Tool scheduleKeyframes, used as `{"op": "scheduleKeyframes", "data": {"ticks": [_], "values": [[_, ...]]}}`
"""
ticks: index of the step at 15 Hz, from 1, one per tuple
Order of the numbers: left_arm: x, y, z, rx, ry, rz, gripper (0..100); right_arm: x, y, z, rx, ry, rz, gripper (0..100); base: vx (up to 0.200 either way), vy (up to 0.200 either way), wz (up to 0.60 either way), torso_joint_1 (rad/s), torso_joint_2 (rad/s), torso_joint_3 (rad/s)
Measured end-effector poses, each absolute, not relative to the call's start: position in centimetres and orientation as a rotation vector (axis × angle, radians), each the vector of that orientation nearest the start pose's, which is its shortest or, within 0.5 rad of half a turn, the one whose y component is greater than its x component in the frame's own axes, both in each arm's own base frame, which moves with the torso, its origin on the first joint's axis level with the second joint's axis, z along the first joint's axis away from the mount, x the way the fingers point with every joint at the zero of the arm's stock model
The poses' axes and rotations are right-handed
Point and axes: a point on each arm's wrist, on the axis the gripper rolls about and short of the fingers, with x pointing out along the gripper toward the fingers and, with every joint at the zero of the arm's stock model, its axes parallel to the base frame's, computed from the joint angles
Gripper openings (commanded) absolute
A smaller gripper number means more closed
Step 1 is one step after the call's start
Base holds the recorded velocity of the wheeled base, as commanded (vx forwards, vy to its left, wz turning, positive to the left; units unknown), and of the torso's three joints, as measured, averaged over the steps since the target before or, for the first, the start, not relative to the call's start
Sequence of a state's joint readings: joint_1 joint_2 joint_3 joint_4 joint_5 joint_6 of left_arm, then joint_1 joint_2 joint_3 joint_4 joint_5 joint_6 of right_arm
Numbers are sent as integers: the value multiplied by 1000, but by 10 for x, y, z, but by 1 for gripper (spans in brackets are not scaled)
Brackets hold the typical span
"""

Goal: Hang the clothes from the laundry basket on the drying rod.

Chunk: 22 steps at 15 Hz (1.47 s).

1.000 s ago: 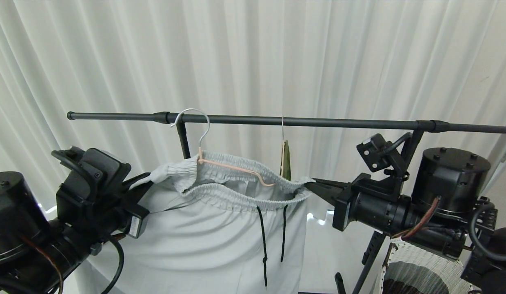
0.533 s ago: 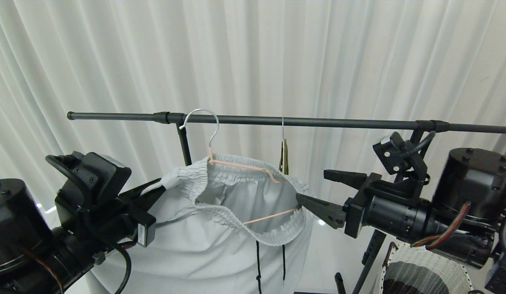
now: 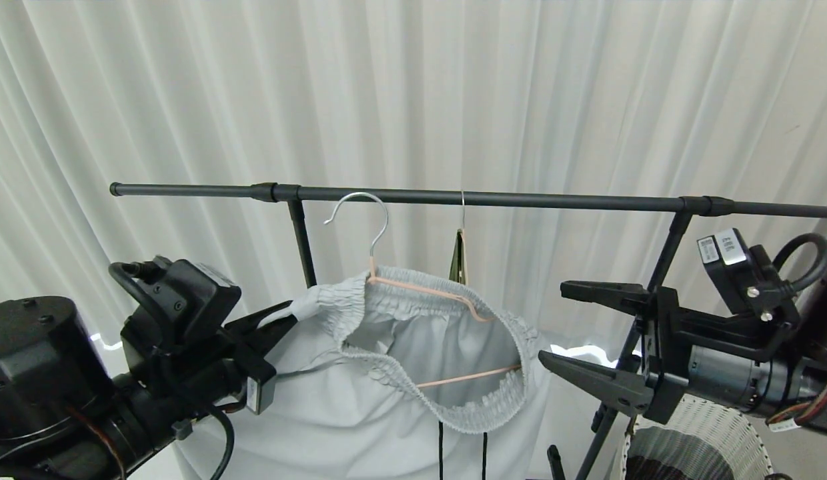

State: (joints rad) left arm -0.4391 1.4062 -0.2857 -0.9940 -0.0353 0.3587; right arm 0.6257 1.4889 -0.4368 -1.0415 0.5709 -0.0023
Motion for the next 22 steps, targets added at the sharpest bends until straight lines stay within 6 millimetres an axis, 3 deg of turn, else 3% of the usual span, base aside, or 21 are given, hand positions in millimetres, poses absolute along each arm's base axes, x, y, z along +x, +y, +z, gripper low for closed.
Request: {"op": "scheduleKeyframes", "data": {"ticks": [7,11,22], "values": [[206,-106,154,369,-73,-506,0,180,167,200,-141,103,1279,100,0,0,0,0,0,0],[207,-118,153,387,-85,-546,0,183,183,215,-196,78,1317,100,0,0,0,0,0,0],[195,-133,150,452,-109,-625,0,196,207,219,-260,133,1328,100,0,0,0,0,0,0]]}}
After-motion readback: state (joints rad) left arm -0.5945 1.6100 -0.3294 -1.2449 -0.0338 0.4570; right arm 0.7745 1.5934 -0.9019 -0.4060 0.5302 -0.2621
